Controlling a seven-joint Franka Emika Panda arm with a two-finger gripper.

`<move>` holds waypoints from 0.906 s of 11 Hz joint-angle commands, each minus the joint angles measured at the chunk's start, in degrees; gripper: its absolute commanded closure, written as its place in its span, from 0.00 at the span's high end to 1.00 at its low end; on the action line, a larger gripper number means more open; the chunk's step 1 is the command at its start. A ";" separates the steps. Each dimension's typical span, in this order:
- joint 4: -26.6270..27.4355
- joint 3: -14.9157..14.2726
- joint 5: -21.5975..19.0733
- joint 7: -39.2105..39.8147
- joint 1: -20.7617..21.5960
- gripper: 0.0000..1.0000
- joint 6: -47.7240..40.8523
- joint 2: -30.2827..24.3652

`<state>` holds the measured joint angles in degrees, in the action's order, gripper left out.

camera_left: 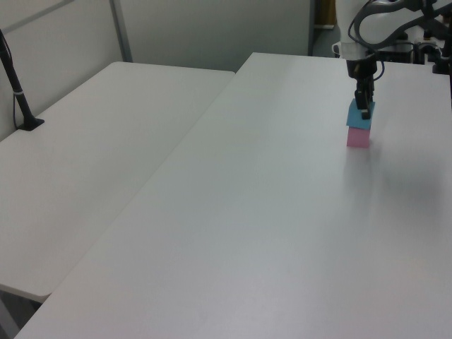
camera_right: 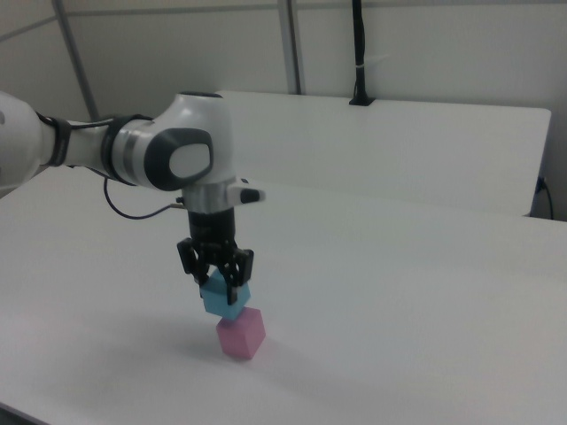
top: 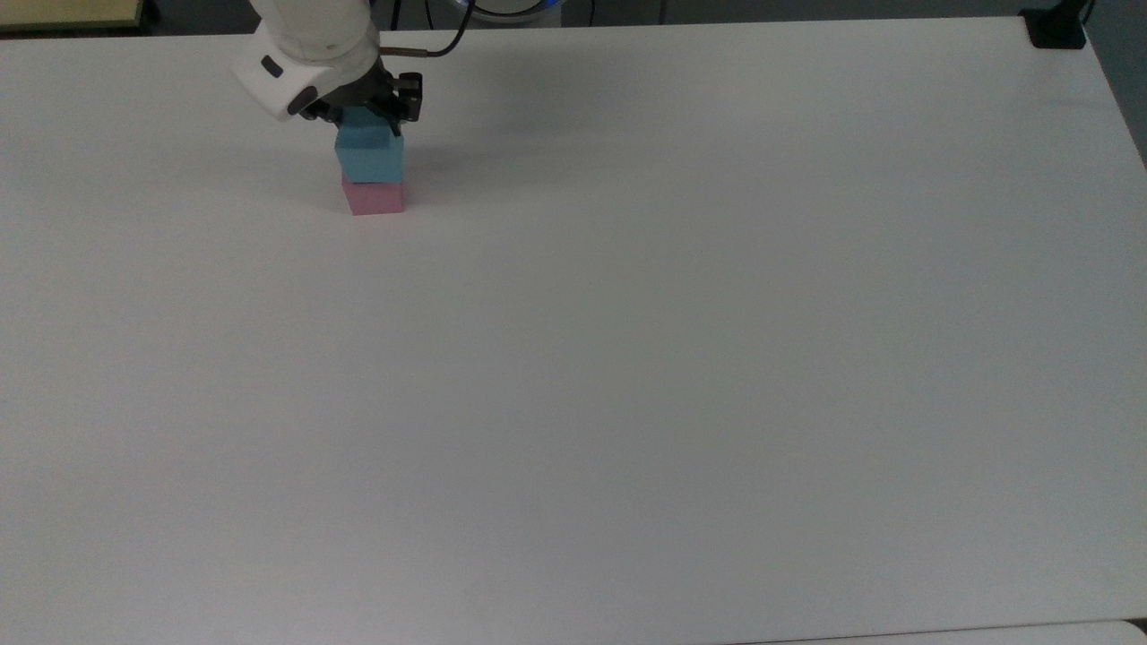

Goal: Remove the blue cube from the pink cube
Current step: 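Lift the blue cube off the pink cube and move it aside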

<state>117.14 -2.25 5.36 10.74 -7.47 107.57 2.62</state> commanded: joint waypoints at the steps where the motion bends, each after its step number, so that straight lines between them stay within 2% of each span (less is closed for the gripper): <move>1: -2.17 5.31 -0.88 -4.31 1.23 0.39 -1.57 -0.34; 3: -2.53 9.36 -1.40 -6.96 1.23 0.39 -0.43 1.24; 5: -2.62 12.09 -2.46 -8.71 1.66 0.39 2.28 4.48; 7: -2.53 12.54 -1.76 -13.54 3.77 0.39 6.93 8.43; 9: -2.53 12.54 -0.71 -14.87 4.92 0.40 8.71 10.64; 10: -2.53 12.54 -0.01 -15.05 5.09 0.65 8.62 10.82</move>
<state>115.46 10.55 3.91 -2.47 -3.32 115.62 12.30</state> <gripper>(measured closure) 0.441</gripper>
